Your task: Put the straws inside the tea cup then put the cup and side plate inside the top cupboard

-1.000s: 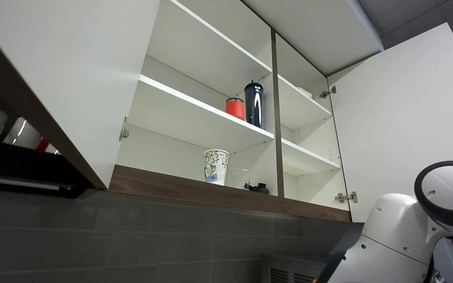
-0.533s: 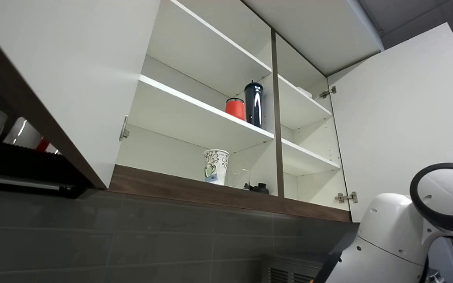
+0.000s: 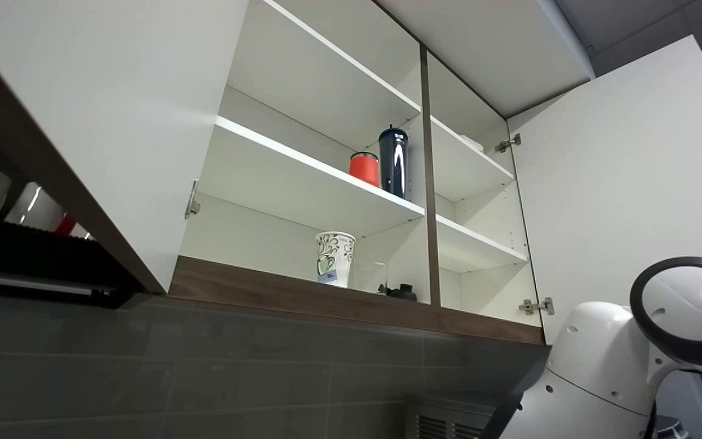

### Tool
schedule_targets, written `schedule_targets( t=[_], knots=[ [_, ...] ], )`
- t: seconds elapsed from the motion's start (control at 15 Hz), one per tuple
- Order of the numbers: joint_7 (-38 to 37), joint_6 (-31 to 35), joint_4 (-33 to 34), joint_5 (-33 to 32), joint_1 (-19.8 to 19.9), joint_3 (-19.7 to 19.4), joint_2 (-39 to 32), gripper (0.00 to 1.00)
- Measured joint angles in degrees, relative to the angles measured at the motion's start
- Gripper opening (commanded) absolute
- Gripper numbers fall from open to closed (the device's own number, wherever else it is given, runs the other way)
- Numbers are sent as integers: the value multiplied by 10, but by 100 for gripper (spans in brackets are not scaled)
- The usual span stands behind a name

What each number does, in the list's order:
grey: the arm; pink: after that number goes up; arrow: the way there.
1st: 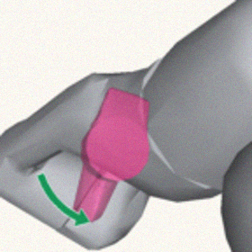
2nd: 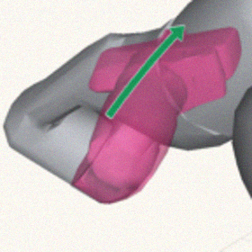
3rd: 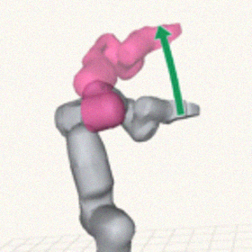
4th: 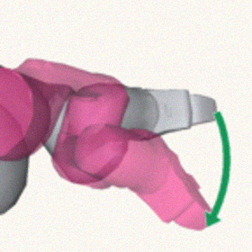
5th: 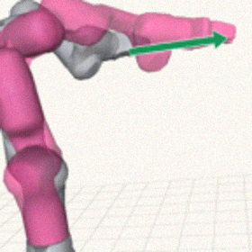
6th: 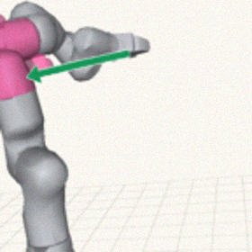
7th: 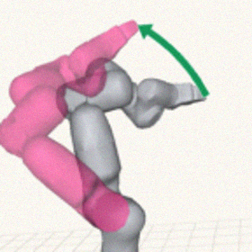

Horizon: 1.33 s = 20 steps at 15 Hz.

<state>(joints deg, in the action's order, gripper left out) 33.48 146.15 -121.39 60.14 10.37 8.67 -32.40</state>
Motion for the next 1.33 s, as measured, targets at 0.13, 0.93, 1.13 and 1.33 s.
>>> schedule_targets(
  t=[0.13, 0.93, 1.13, 1.33],
  knots=[
    [-5, 0, 3, 0, -1, -2, -4, 2],
    [22, 0, 15, 6, 2, -11, -3, 1],
    [67, 0, 15, 15, 3, -10, -1, 1],
    [104, -21, 13, 15, 3, -11, 7, 1]
  ],
)
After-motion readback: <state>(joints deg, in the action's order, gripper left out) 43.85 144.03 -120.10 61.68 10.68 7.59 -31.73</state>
